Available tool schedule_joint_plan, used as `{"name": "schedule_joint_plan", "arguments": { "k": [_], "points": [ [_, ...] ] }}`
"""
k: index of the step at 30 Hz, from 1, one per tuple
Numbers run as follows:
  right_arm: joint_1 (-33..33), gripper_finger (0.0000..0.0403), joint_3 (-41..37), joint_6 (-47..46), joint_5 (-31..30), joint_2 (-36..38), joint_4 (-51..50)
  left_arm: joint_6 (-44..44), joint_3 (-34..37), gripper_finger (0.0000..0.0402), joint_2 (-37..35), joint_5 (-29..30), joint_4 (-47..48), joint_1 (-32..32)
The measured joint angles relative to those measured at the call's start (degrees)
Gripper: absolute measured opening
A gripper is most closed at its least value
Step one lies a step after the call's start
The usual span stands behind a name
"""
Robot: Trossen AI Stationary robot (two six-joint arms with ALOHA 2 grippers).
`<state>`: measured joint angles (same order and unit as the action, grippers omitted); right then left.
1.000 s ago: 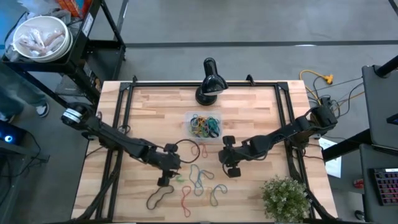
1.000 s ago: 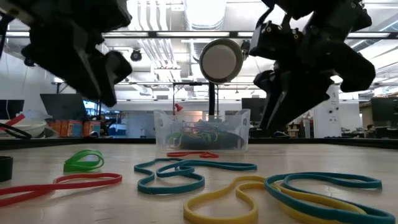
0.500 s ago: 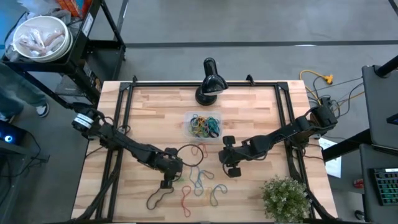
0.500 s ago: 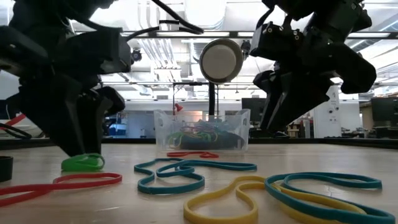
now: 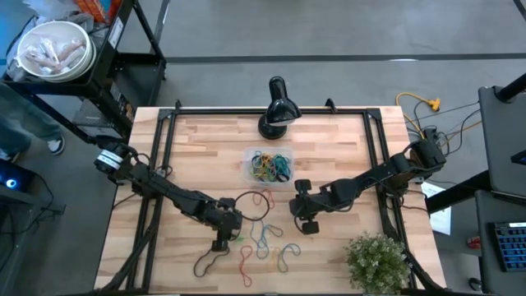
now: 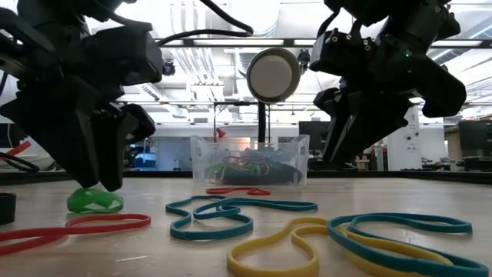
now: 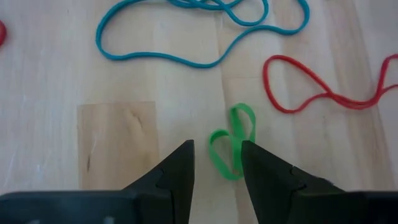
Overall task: Pick and place rubber bands into bin
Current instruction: Put the green rubber band into the transparent bin
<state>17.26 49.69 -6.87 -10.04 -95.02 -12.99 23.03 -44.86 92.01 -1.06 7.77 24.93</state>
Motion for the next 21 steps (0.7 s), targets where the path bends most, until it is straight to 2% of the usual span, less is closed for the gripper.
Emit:
{"name": "schedule_joint_plan", "arguments": {
  "k": [9,16,21],
  "points": [
    [0.0,0.0102,0.0,0.0,0.0,0.0,0.0,0.7,0.0,0.0116,0.0,-0.3,0.1,0.3],
    [0.0,0.0102,0.0,-0.1,0.0,0.0,0.0,0.7,0.0,0.0116,-2.2,6.0,0.8,0.3],
    [0.0,0.0100,0.0,-0.1,0.0,0.0,0.0,0.7,0.1,0.0116,-2.9,3.7,1.3,0.3]
  ]
}}
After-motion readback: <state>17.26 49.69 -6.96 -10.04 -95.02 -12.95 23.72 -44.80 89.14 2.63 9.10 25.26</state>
